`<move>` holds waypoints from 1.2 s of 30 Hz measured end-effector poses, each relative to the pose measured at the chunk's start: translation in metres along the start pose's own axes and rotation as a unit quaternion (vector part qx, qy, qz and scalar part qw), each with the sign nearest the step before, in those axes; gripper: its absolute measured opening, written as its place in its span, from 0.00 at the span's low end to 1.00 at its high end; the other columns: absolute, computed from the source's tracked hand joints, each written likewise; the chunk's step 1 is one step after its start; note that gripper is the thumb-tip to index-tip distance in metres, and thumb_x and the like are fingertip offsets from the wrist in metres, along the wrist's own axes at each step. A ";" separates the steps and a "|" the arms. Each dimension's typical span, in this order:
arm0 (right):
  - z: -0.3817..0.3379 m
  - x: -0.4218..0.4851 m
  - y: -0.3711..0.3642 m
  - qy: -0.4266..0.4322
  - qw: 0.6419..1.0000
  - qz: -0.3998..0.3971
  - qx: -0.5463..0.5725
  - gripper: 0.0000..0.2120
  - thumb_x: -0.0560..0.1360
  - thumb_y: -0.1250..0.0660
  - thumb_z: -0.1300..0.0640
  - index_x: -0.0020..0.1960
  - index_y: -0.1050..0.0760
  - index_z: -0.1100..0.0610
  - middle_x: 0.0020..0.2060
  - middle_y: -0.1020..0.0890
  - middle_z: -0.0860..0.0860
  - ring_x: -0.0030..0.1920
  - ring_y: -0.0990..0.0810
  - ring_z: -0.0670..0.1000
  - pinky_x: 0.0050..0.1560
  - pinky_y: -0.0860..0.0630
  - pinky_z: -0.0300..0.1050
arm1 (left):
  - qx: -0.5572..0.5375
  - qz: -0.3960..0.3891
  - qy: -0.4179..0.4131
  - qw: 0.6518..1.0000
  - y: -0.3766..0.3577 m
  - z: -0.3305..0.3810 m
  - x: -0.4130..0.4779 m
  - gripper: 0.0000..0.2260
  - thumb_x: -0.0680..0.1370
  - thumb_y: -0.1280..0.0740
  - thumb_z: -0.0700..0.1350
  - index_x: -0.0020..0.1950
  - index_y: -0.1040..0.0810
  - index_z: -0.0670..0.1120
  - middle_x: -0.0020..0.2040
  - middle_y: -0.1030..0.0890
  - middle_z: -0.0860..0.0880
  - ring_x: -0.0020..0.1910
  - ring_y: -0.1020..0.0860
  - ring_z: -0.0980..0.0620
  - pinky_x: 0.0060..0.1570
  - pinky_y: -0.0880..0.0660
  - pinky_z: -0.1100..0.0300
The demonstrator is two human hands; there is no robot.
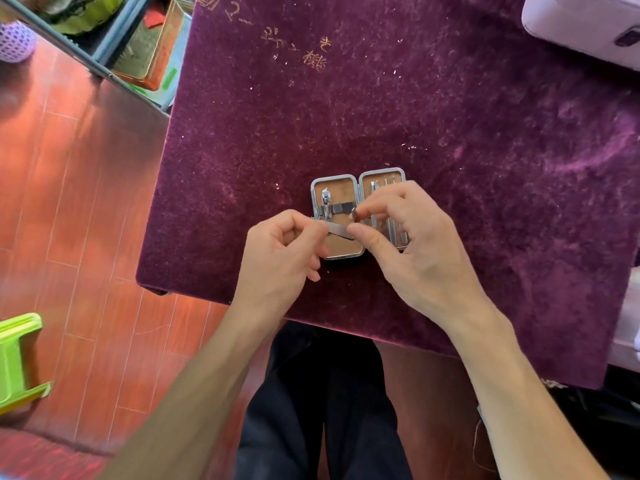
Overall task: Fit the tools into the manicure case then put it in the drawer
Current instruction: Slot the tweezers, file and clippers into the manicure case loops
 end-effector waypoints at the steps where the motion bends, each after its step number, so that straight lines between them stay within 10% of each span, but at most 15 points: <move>1: -0.001 -0.001 0.001 0.006 1.000 0.021 -0.006 0.07 0.79 0.25 0.55 0.56 0.16 0.54 0.52 0.20 0.47 0.54 0.21 0.47 0.59 0.25 0.35 | -0.014 0.007 0.005 1.000 -0.001 -0.001 0.000 0.09 0.78 0.30 0.44 0.39 0.17 0.46 0.31 0.19 0.50 0.28 0.24 0.58 0.29 0.24 0.63; 9: -0.003 -0.004 0.011 0.001 0.983 0.167 0.070 0.05 0.82 0.29 0.60 0.55 0.16 0.53 0.44 0.15 0.41 0.45 0.16 0.39 0.46 0.23 0.29 | -0.147 0.043 0.040 0.987 0.000 0.002 0.002 0.09 0.78 0.32 0.43 0.37 0.19 0.46 0.36 0.18 0.47 0.30 0.24 0.56 0.28 0.26 0.64; 15: 0.013 0.013 0.006 -0.118 0.953 0.145 0.237 0.06 0.82 0.28 0.59 0.55 0.13 0.52 0.45 0.10 0.49 0.43 0.12 0.44 0.47 0.15 0.45 | -0.115 -0.036 0.016 0.993 -0.008 0.001 -0.003 0.04 0.81 0.33 0.39 0.47 0.19 0.42 0.42 0.13 0.45 0.34 0.19 0.54 0.28 0.23 0.64; 21: -0.007 0.043 0.017 -0.049 0.990 0.072 0.114 0.07 0.83 0.31 0.59 0.51 0.15 0.49 0.43 0.14 0.40 0.44 0.15 0.40 0.48 0.19 0.38 | -0.083 -0.057 -0.006 0.995 -0.004 0.006 0.008 0.07 0.81 0.32 0.38 0.53 0.20 0.33 0.42 0.12 0.44 0.33 0.17 0.53 0.26 0.24 0.64; 25: -0.015 0.058 0.022 -0.022 0.997 0.054 0.057 0.07 0.83 0.32 0.58 0.51 0.16 0.50 0.42 0.14 0.43 0.43 0.14 0.46 0.47 0.17 0.50 | -0.007 -0.071 -0.048 0.996 -0.005 0.016 0.016 0.04 0.80 0.29 0.42 0.49 0.16 0.44 0.41 0.13 0.47 0.30 0.20 0.54 0.24 0.27 0.63; 31: -0.010 0.075 0.023 0.018 0.998 0.050 -0.037 0.07 0.84 0.35 0.59 0.54 0.17 0.53 0.42 0.17 0.43 0.41 0.20 0.42 0.44 0.25 0.34 | 0.293 0.024 -0.194 0.936 0.003 0.030 0.024 0.21 0.75 0.26 0.52 0.68 0.23 0.53 0.55 0.23 0.56 0.51 0.28 0.58 0.53 0.30 0.69; 36: -0.002 0.082 0.012 0.026 0.997 0.046 -0.057 0.08 0.84 0.35 0.59 0.55 0.17 0.54 0.39 0.19 0.43 0.39 0.22 0.44 0.42 0.25 0.40 | 0.372 -0.007 -0.196 0.907 -0.011 0.013 0.026 0.33 0.74 0.26 0.55 0.77 0.31 0.49 0.72 0.31 0.51 0.68 0.35 0.51 0.71 0.35 0.53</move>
Point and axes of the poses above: each hand's wrist, its own x-axis towards the middle knuckle, its own y-axis out of the back of the hand, z = x × y, the point moved 7 cm from there along x, towards the middle knuckle
